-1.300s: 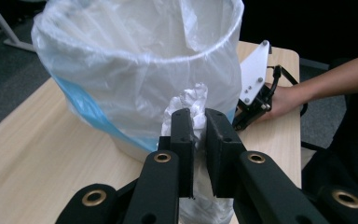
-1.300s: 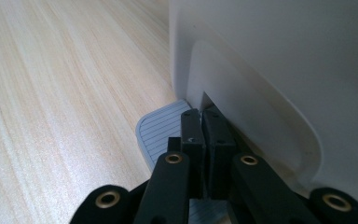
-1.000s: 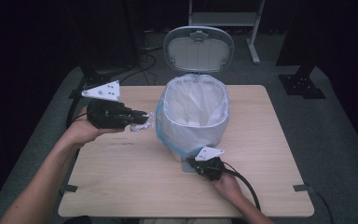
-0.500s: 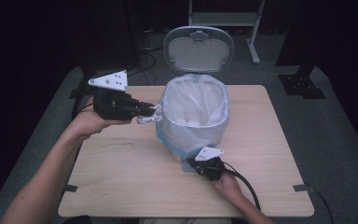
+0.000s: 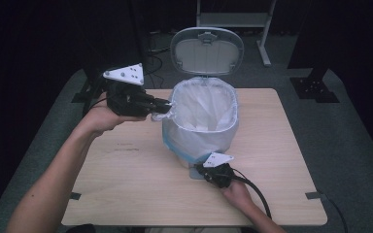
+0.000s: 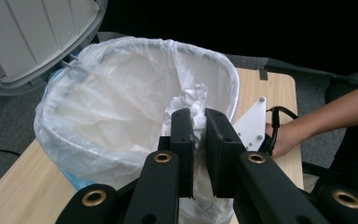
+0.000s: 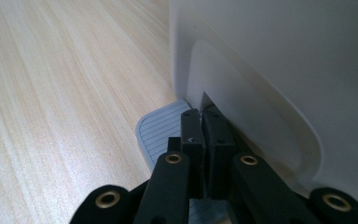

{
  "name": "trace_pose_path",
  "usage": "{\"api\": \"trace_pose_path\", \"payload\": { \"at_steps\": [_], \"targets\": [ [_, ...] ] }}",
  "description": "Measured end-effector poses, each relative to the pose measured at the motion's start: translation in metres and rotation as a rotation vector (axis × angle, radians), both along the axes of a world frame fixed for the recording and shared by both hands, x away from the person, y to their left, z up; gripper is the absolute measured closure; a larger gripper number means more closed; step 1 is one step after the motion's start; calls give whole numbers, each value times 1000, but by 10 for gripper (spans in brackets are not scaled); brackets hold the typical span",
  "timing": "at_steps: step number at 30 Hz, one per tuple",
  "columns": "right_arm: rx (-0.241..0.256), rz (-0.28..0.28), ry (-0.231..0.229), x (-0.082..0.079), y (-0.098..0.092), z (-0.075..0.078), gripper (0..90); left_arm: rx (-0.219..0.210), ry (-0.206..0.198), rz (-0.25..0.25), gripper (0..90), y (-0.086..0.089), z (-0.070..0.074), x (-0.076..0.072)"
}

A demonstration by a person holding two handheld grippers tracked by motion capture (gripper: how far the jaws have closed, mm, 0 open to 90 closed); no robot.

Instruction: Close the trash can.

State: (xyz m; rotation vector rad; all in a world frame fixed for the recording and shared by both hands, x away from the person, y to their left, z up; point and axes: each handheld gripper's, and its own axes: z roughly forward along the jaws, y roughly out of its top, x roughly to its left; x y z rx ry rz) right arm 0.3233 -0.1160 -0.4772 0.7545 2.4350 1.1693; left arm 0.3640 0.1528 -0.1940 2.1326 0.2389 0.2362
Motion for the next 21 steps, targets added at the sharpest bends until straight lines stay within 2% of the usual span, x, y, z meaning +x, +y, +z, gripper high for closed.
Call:
{"api": "trace_pose_path", "payload": {
  "at_steps": [17, 21],
  "targets": [
    [0, 1, 0, 0, 0, 0, 876, 24, -3, -3, 825, -28, 6, 16],
    [0, 1, 1, 0, 0, 0, 875, 34, -3, -13, 825, -41, 7, 19]
  ]
}}
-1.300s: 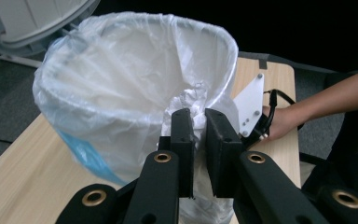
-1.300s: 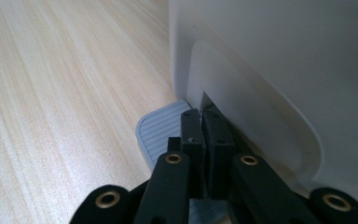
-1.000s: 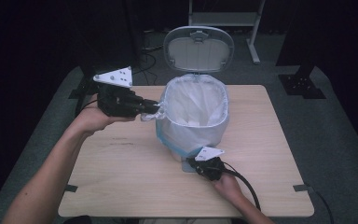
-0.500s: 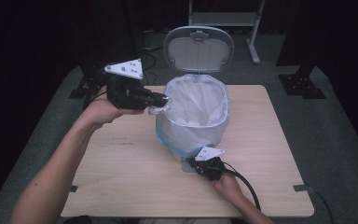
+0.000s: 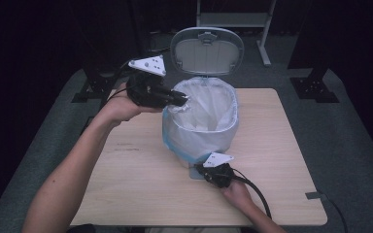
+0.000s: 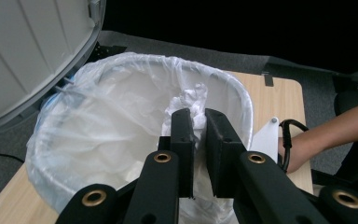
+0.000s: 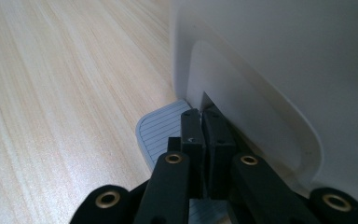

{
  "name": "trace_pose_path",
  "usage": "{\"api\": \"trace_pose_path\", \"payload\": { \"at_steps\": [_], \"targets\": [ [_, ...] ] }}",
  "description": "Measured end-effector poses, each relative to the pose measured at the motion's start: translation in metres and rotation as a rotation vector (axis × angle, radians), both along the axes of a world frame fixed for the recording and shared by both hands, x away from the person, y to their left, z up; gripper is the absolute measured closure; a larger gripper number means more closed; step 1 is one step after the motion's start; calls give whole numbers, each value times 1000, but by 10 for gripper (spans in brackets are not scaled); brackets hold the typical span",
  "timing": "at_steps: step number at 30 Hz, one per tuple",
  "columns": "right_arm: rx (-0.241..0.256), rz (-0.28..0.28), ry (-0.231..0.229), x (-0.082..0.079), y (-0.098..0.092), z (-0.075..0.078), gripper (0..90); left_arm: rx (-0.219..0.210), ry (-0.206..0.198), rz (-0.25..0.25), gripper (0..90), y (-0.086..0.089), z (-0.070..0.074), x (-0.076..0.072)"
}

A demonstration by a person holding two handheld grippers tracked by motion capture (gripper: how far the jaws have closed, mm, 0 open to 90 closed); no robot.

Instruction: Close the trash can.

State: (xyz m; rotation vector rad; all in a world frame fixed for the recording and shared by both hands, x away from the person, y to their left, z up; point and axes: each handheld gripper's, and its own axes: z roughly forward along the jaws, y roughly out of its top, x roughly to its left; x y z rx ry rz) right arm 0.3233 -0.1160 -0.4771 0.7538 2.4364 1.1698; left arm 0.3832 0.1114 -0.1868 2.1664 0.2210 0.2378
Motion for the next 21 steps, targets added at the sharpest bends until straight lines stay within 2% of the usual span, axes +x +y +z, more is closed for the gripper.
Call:
{"api": "trace_pose_path", "payload": {
  "at_steps": [6, 16, 19, 21],
  "targets": [
    [1, 1, -1, 0, 0, 0, 875, 9, 7, -3, 824, -11, -1, 6],
    [1, 0, -2, 0, 0, 0, 876, 33, 20, 18, 812, -29, -11, 21],
    [0, 0, -2, 0, 0, 0, 875, 37, 17, 31, 790, -32, -13, 24],
    [0, 0, -2, 0, 0, 0, 875, 35, 15, 43, 738, -33, -15, 26]
  ]
}}
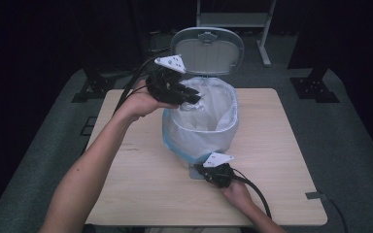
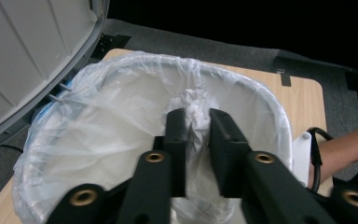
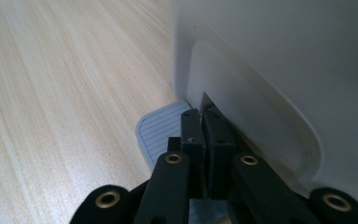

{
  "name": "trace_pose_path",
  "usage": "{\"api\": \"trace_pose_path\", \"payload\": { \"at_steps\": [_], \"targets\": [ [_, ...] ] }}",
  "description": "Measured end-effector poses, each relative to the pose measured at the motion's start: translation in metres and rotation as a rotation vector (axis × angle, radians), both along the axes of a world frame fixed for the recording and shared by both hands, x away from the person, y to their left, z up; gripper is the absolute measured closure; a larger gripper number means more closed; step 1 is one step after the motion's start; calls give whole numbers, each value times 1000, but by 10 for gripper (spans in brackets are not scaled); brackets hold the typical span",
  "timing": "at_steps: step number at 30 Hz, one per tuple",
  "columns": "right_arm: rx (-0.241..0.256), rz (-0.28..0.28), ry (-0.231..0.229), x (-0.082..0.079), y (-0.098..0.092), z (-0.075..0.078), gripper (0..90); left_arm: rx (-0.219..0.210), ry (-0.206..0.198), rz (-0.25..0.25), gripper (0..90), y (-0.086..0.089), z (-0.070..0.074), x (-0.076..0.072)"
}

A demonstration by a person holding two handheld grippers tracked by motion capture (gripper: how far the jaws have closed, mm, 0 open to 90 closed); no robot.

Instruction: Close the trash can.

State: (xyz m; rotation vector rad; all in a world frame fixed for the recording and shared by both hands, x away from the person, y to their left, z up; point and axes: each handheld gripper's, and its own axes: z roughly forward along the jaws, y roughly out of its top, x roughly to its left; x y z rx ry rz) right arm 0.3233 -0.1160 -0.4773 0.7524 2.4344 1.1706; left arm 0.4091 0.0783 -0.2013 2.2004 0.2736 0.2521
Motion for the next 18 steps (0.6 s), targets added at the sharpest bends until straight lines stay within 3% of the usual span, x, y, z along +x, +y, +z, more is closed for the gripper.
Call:
{"api": "trace_pose_path", "payload": {
  "at_steps": [6, 18],
  "targets": [
    [0, 0, 0, 0, 0, 0, 875, -8, 3, 20, 633, 0, -2, 2],
    [0, -1, 0, 0, 0, 0, 875, -32, -1, 20, 591, 15, -4, -6]
  ]
}}
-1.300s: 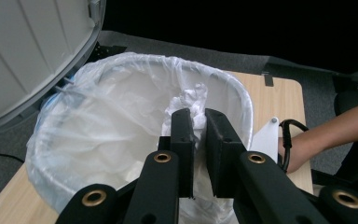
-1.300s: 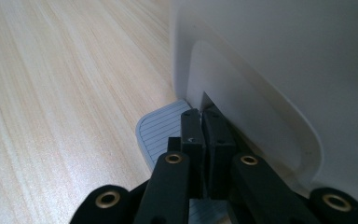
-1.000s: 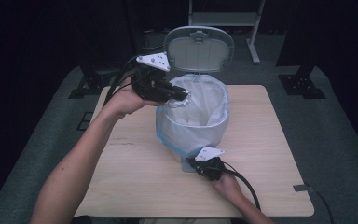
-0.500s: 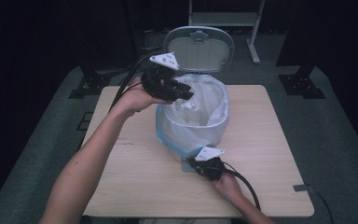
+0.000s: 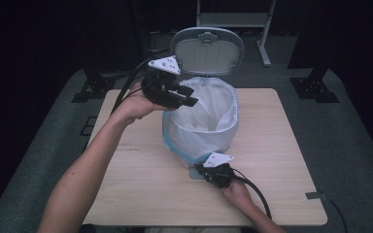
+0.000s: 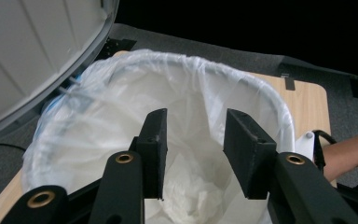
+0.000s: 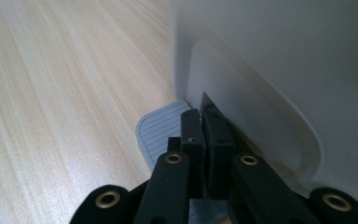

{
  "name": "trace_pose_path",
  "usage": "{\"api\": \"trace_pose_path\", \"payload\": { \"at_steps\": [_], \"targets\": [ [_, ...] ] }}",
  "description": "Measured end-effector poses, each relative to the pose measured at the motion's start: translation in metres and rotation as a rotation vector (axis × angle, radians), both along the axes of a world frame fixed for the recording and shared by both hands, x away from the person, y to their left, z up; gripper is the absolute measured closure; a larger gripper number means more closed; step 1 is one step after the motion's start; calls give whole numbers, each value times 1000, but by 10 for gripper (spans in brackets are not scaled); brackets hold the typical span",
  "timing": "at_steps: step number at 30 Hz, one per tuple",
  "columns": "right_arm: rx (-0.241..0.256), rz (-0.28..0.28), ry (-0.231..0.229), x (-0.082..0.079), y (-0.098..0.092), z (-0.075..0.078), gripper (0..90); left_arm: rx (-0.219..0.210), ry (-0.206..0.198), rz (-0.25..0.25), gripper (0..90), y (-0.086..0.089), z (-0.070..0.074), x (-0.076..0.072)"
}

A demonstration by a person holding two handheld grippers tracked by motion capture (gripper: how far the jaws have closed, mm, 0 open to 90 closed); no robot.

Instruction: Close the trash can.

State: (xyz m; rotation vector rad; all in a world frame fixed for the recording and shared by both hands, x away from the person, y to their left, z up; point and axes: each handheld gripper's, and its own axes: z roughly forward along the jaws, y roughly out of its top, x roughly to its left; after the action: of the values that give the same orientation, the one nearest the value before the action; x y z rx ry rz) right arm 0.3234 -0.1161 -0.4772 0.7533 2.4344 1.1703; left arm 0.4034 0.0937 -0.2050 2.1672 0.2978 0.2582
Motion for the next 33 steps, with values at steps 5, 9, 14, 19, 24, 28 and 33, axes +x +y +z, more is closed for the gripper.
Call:
{"api": "trace_pose_path", "payload": {
  "at_steps": [5, 9, 14, 19, 24, 28, 33],
  "targets": [
    [0, 0, 1, 0, 0, 0, 875, -14, -5, 4, 575, 11, -2, -4],
    [1, -1, 1, 0, 0, 0, 875, -18, -8, 5, 561, 16, -3, -7],
    [0, -3, 0, 0, 0, 0, 875, -27, -10, 3, 550, 27, -7, -14],
    [-5, -3, -9, -1, 1, 0, 875, -40, -5, 9, 537, 36, -12, -19],
    [-17, -9, -21, -3, 1, 1, 873, -49, -6, 12, 525, 47, -17, -24],
    [-21, -15, -21, -3, 1, 1, 871, -53, -4, 9, 521, 54, -21, -29],
    [-21, -20, -13, -3, -2, 2, 868, -65, 1, 12, 519, 62, -25, -34]
  ]
}}
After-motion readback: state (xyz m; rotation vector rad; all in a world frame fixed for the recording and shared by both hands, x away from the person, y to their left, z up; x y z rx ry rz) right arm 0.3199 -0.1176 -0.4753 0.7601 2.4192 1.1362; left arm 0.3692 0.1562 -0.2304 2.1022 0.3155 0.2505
